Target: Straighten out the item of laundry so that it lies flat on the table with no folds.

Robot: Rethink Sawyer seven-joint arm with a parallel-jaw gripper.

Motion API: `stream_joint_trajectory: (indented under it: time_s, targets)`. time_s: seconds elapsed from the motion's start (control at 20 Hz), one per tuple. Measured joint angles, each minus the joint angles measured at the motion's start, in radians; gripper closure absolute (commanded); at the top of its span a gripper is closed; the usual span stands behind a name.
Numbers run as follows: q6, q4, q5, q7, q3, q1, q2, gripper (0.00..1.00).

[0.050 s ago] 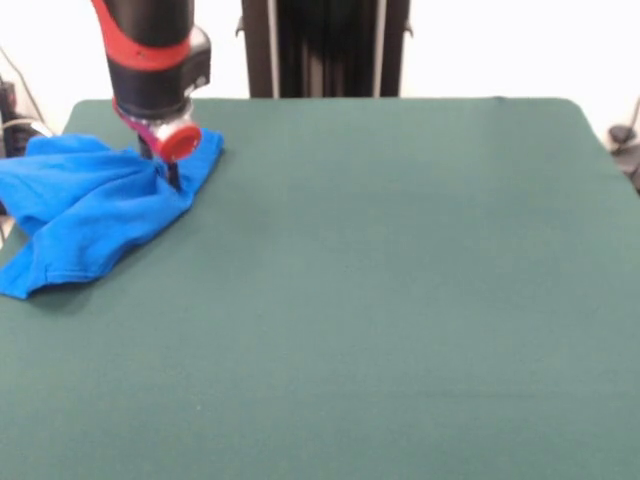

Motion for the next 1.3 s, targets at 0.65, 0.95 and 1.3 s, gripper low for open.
stream_joint_trajectory:
  time_s: [0.65, 0.95, 1.3]
  targets:
    - [-0.046, 0.035, 0.000, 0.000, 0.050, -0.055, -0.021, 0.00]
    - [-0.048, 0.037, 0.000, 0.000, 0.034, -0.033, -0.021, 0.00]
    - [-0.087, 0.062, 0.000, 0.000, 0.041, -0.036, -0.031, 0.00]
